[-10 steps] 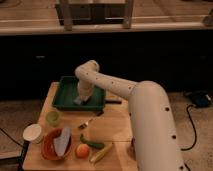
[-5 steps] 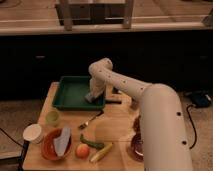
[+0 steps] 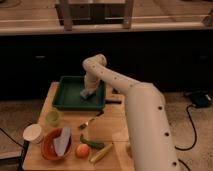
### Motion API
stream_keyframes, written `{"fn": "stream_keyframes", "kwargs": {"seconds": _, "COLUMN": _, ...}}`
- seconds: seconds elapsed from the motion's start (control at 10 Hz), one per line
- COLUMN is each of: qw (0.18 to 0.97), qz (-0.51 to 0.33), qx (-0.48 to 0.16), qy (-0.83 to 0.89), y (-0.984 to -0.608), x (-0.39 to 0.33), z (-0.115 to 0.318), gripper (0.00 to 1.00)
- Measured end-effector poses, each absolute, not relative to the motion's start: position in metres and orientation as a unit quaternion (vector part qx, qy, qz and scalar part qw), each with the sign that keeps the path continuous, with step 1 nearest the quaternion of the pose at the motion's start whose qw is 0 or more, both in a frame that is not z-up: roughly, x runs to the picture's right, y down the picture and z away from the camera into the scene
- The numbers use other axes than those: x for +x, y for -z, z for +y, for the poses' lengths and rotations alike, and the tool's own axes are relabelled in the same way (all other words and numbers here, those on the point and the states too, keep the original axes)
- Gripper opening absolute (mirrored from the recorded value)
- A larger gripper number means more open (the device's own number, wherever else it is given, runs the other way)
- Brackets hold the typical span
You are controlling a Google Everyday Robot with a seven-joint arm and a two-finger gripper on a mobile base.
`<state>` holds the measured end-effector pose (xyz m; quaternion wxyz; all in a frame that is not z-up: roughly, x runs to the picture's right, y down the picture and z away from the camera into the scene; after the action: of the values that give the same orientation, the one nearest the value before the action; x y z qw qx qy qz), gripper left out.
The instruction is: Wipe tray with sponge
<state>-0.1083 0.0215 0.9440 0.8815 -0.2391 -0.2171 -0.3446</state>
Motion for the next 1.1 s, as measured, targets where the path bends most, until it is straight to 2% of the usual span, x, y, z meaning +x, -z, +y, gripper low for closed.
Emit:
{"fn": "stream_keyframes", "kwargs": {"seconds": 0.3, "qw": 0.864, "qz": -0.24, "qx": -0.235, "qy": 0.376, "y": -0.931, "x": -0.126, "z": 0.04, "gripper": 0.0}}
{"fn": "stream_keyframes", "kwargs": {"seconds": 0.7, "qw": 0.868, "qz": -0.238, "qx": -0.244, "qy": 0.362, "y": -0.921, "x": -0.086, "z": 0.066, "gripper": 0.0}}
{"fn": "stream_keyframes", "kwargs": {"seconds": 1.1, "qw": 0.886, "qz": -0.217, "qx": -0.238, "qy": 0.333, "y": -0.928, "x": -0.06, "z": 0.048, "gripper": 0.0}}
